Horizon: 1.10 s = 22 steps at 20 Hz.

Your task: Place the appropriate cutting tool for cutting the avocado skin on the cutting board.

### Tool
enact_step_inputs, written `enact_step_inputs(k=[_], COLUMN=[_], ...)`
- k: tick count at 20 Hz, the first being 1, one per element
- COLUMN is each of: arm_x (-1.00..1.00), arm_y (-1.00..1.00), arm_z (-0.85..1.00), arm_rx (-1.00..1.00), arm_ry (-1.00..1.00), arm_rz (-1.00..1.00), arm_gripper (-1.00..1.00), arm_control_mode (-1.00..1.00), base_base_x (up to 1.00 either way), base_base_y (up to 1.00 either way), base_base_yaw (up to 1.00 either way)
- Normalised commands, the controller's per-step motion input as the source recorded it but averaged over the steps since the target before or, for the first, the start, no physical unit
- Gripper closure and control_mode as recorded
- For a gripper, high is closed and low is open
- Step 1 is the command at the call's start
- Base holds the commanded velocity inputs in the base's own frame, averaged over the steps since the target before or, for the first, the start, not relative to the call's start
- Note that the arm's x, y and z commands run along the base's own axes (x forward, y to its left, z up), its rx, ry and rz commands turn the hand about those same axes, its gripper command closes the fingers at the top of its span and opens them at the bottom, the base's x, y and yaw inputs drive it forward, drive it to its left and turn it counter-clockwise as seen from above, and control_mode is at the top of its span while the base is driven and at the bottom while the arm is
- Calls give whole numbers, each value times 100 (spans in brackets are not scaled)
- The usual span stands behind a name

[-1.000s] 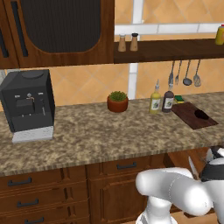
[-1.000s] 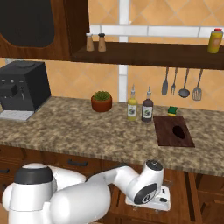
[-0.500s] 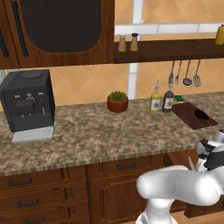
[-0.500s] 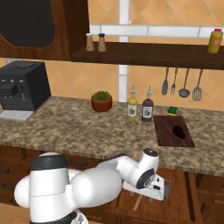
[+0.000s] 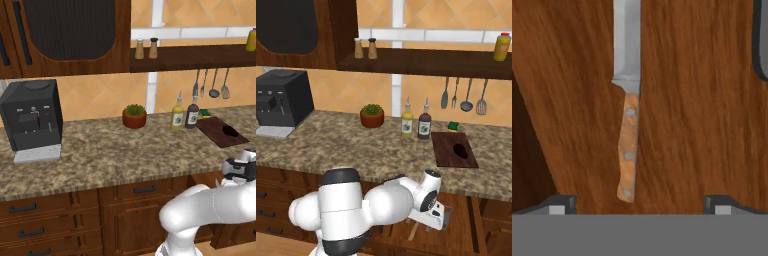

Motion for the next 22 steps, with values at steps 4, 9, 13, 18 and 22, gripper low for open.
enact_step_inputs(k=[4,9,13,18,22], arm_x=[0,-5,-25,-17,-1], arm_y=[-1,-1,0,0,10], arm_z=[-25,-26,-22,-26,-19], arm_rx=[2,4,1,0,0], arm_ry=[0,0,-1,-3,-6], arm_rz=[0,0,0,0,0], arm_gripper=[-100,-100,-100,-100,-100], arm_control_mode=[-100,-100,-100,-100,-100], base_base_x=[0,0,0,0,0], base_base_y=[0,0,0,0,0], base_base_yaw=[0,0,0,0,0])
